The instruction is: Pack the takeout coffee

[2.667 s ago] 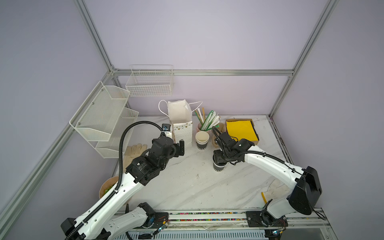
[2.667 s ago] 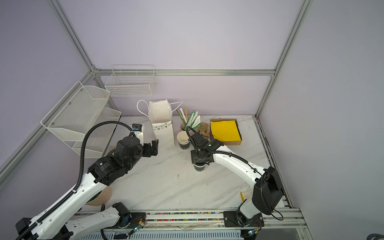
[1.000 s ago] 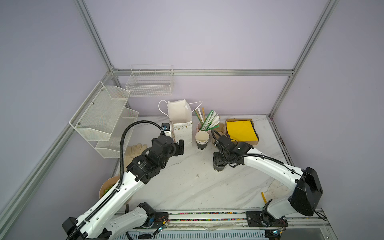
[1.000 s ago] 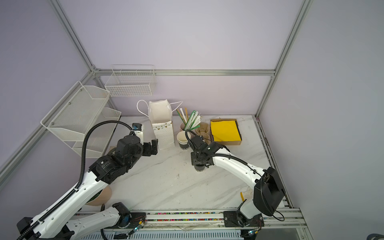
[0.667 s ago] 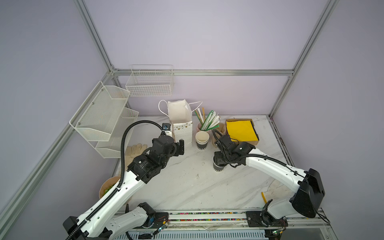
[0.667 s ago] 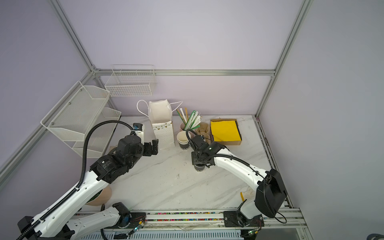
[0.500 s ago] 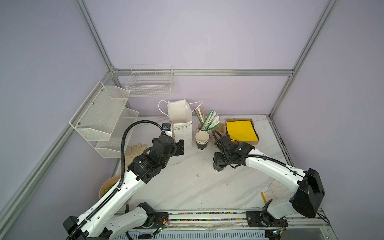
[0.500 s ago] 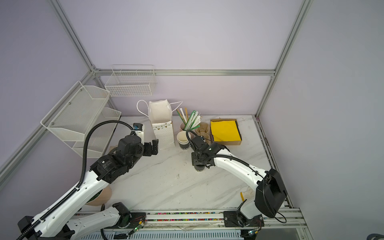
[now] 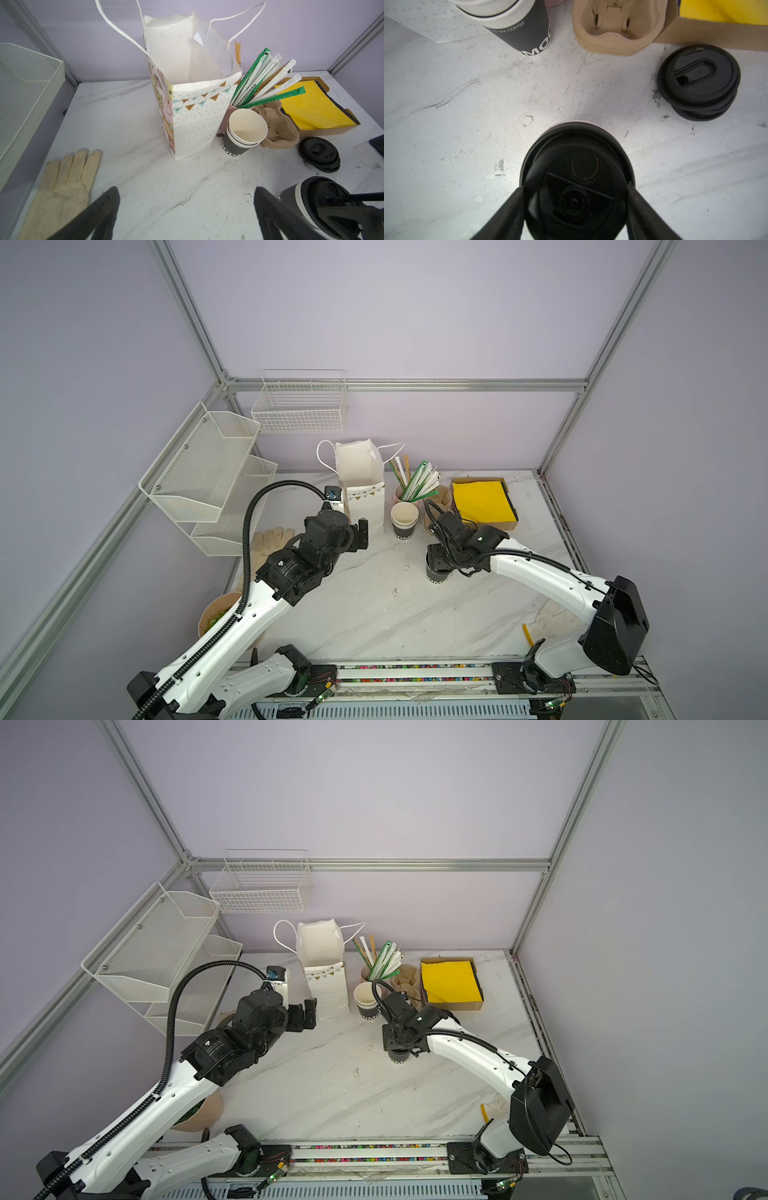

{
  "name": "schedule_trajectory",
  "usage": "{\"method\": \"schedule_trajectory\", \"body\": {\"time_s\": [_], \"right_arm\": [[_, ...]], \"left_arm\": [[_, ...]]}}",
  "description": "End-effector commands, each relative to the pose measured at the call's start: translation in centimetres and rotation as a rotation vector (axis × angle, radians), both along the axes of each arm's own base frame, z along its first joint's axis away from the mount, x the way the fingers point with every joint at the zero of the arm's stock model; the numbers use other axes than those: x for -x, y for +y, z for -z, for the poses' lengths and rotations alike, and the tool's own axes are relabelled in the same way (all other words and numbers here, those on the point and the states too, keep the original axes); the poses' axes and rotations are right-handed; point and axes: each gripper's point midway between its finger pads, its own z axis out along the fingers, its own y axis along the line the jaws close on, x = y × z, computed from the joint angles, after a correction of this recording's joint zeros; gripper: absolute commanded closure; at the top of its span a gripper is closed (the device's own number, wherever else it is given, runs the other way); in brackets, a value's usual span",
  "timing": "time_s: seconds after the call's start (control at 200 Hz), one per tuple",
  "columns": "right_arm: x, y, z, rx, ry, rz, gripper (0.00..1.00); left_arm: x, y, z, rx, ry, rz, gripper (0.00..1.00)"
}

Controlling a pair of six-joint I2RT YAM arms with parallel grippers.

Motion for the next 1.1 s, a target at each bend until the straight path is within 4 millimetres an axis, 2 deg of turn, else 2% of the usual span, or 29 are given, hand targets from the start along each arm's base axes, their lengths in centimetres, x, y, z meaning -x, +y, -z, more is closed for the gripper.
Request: {"method": "schedule_trajectory", "body": {"time_s": [0.0,0.375,0.51,0.685,0.81,1.095], "right_arm": [[0.0,0.3,0.5,0.018,0.013,-0.001,0.49],[0.5,-0.4,2.1,0.052,0.042,0.011,0.49],[1.6,-0.9,3.7,0.070,0.107,0.029,0.49],[2.6,-2.0,4.5,0.126,0.154,0.027,0.49],[3.5,-2.1,5.7,0.143,0.215,0.001,0.49],[5.8,-3.6,8.1,0.183,0.304,0.008,0.50]], "left_arm": [[-0.2,0.1,0.6,-0.011,-0.001,0.001,0.00],[-0.3,0.0,0.8,-0.013,0.006,0.005,0.00],[-0.3,0.1,0.8,-0.013,0.006,0.004,0.00],[-0.3,0.0,0.9,-0.013,0.011,0.006,0.00],[-0.3,0.0,0.9,-0.012,0.010,0.009,0.00],[-0.3,0.1,1.1,-0.017,0.017,0.008,0.00]]}}
